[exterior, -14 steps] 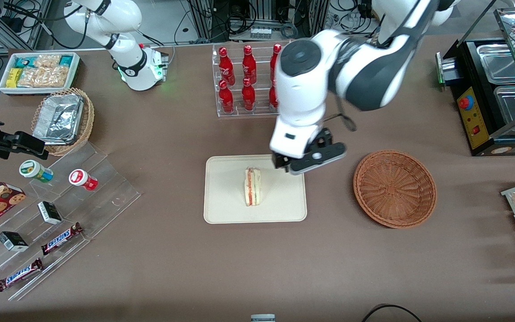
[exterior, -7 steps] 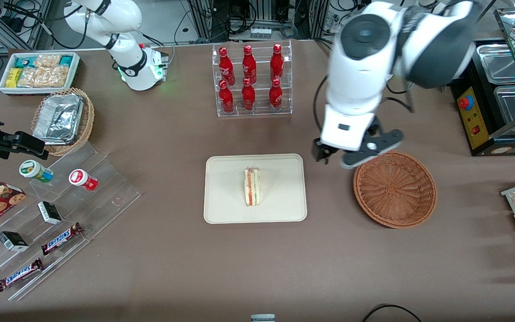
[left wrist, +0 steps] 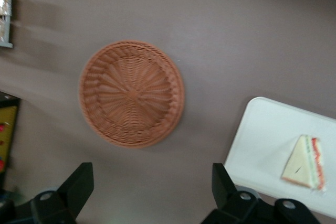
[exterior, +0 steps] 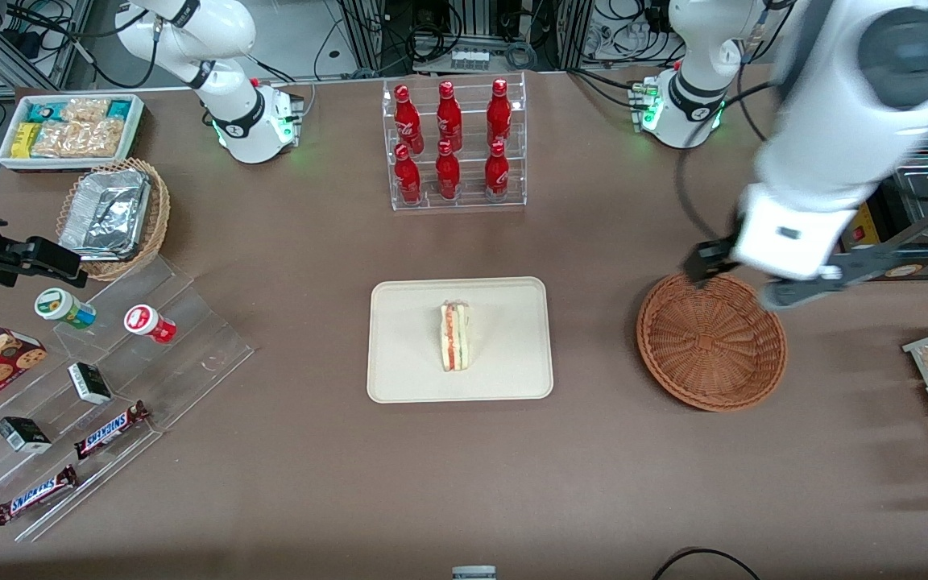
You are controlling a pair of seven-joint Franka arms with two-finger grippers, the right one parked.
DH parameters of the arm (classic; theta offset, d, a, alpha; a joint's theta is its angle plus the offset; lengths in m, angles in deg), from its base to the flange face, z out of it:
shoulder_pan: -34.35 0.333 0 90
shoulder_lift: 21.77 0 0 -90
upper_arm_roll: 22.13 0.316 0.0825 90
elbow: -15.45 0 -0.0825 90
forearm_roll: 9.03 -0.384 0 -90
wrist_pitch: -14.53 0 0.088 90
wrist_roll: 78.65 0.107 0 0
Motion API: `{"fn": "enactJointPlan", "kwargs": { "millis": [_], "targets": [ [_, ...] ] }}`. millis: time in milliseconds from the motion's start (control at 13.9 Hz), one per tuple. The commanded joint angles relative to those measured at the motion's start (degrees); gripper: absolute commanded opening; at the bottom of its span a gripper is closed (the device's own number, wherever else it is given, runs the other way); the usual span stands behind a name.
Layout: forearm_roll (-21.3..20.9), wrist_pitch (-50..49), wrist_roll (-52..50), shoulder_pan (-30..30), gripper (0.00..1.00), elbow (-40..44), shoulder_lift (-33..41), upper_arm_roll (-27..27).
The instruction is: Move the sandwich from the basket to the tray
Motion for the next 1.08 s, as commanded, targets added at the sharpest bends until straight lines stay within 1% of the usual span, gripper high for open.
{"fn": "enactJointPlan", "kwargs": {
  "millis": [0, 72, 216, 288, 432, 504, 647, 791, 935, 1007],
  "targets": [
    [1.77, -1.78, 8.3, 4.87, 0.99, -3.28, 4.49, -0.35],
    [2.03, -2.49, 11.89, 7.41, 0.99, -3.46, 5.37, -0.44],
    [5.36, -3.98, 21.73, 11.89, 0.99, -5.21, 8.0, -0.09],
    [5.55, -4.94, 25.86, 11.48, 0.99, -6.78, 9.67, 3.4],
    [6.16, -4.78, 31.42, 6.05, 0.99, -11.52, 14.14, 12.88],
    [7.38, -4.52, 33.35, 5.07, 0.99, -13.11, 15.82, 15.36],
    [8.36, -4.25, 34.6, 4.8, 0.99, -13.92, 17.15, 17.05],
    [7.84, -4.51, 34.95, 4.53, 0.99, -12.87, 16.8, 17.05],
    [7.48, -4.95, 39.68, 4.18, 0.99, -10.59, 15.58, 17.05],
    [7.48, -4.87, 39.88, 4.18, 0.99, -10.58, 15.57, 16.97]
  ]
}}
